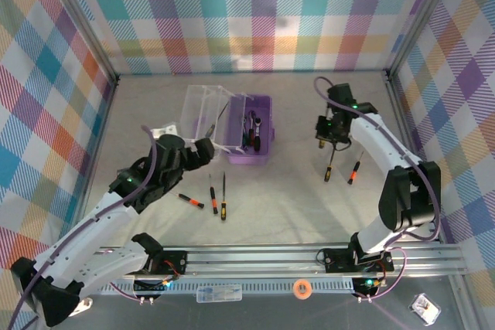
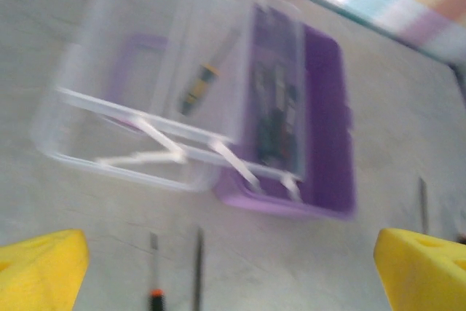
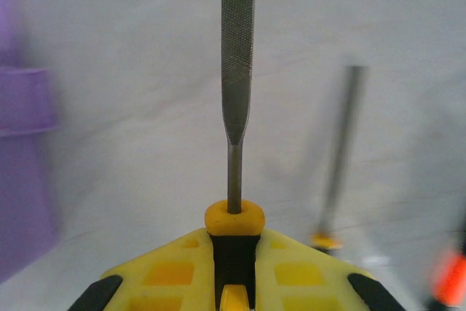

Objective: Pack the tool kit

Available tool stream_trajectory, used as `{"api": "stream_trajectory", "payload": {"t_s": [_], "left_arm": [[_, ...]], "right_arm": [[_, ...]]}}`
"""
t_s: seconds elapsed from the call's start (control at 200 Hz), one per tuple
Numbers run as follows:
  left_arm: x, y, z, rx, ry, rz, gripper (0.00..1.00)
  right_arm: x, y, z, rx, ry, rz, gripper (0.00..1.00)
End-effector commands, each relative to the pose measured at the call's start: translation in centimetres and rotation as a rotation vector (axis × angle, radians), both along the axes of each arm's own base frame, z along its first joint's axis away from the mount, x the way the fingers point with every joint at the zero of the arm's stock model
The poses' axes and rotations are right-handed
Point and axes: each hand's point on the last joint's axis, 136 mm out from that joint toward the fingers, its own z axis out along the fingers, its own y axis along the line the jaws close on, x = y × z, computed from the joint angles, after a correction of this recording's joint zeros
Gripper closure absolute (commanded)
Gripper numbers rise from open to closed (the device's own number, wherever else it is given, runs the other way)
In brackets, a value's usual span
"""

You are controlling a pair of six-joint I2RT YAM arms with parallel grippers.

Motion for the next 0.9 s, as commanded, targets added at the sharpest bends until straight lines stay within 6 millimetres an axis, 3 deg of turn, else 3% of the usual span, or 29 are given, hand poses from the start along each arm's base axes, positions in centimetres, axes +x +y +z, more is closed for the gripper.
{"api": "stream_trajectory", "payload": {"t_s": [0.0, 0.08, 0.195, 0.34, 0.645, 0.895], "left_arm": [[0.1, 4.6, -0.5, 0.048, 0.055, 0.168, 0.00], [0.0, 6.2, -1.6, 0.010, 0.105, 0.232, 0.00], [-0.7, 6.4, -2.6, -0.021, 0.133, 0.238, 0.00], [-1.7, 6.3, -3.7, -0.046, 0.151, 0.229, 0.00], [-2.6, 6.2, -4.4, -0.052, 0.169, 0.203, 0.00], [-2.5, 5.9, -4.3, -0.059, 0.164, 0.191, 0.00]], "right_arm": [[0.0, 6.8, 2.9, 0.127, -0.055, 0.072, 0.84], [0.1, 12.0, 3.7, 0.196, -0.075, 0.137, 0.84], [0.7, 18.4, 4.4, 0.306, -0.081, 0.203, 0.83], [2.4, 23.6, 3.7, 0.383, -0.033, 0.219, 0.83], [4.1, 28.7, 1.2, 0.450, 0.032, 0.172, 0.84], [4.8, 30.7, -1.2, 0.461, 0.118, 0.138, 0.83]]}}
